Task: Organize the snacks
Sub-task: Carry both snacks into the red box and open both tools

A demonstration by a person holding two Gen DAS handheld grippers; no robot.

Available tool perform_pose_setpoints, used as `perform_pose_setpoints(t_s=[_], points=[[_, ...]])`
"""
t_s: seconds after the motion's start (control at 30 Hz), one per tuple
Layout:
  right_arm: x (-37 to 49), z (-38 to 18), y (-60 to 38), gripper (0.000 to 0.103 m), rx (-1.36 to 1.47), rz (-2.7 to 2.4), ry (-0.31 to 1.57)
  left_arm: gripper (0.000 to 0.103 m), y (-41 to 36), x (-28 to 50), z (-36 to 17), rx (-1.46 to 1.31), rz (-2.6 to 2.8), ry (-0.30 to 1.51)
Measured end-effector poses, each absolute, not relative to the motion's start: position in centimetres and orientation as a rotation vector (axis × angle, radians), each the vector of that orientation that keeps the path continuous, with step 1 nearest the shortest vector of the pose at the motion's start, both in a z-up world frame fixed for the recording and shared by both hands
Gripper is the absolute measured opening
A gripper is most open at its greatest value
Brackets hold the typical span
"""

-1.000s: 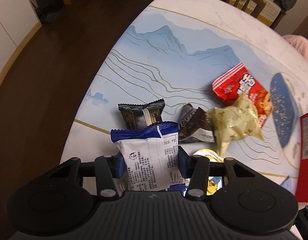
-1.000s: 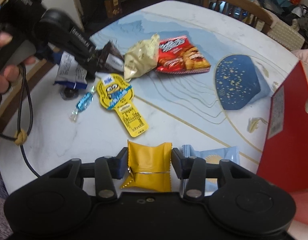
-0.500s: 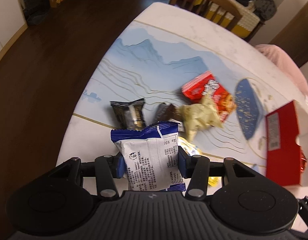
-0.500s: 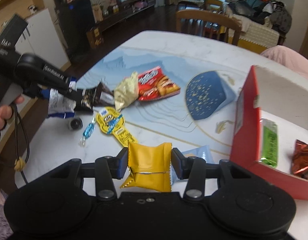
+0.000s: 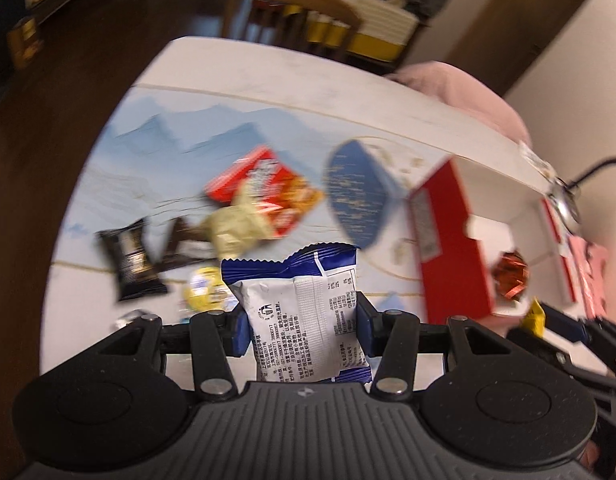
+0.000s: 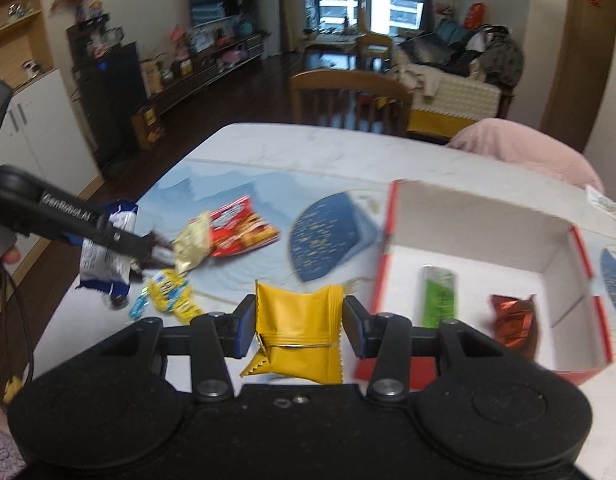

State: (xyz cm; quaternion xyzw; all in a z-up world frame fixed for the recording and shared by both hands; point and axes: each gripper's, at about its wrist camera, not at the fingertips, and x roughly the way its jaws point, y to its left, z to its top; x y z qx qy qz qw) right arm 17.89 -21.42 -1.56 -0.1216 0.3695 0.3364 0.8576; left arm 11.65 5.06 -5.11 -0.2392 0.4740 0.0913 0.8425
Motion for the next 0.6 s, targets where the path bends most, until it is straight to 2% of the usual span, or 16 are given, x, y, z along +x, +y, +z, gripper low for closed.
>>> perform_pose_setpoints(t_s=[0.6], points=[[27.0,-1.8,-32.5,0.045,-0.203,0.521,0.784,0.049,-8.6,21.8,-2.4,-0.355,-0.031,1.002]])
